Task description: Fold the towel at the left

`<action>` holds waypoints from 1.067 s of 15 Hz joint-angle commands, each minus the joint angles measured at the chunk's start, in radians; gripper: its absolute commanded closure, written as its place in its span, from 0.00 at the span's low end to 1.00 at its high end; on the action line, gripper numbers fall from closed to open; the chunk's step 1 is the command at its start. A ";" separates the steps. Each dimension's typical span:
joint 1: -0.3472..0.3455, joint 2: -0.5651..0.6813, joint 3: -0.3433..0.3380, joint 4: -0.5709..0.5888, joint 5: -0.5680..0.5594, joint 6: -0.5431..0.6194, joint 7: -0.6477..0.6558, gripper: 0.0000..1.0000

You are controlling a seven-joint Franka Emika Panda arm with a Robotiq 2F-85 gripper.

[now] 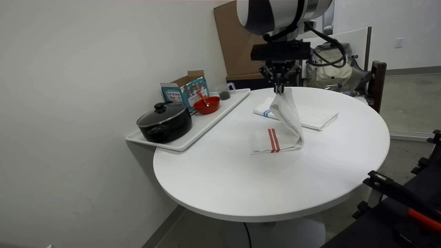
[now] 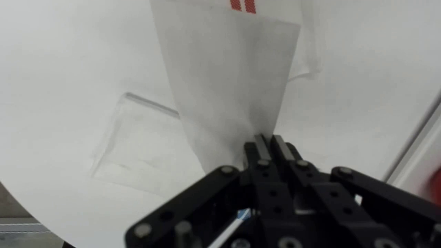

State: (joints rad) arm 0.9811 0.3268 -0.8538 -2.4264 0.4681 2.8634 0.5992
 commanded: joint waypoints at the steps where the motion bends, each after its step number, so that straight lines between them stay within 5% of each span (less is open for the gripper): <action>1: 0.130 -0.013 -0.125 0.104 -0.136 -0.176 0.116 0.92; 4: 0.161 0.009 -0.139 0.180 -0.171 -0.294 0.154 0.92; 5: 0.057 -0.029 -0.036 0.195 -0.274 -0.309 0.227 0.91; 8: -0.062 -0.001 0.084 0.248 -0.359 -0.372 0.305 0.92; 16: -0.515 0.078 0.505 0.359 -0.547 -0.503 0.405 0.92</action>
State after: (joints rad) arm 0.5930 0.3666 -0.4768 -2.1317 -0.0046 2.4214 0.9581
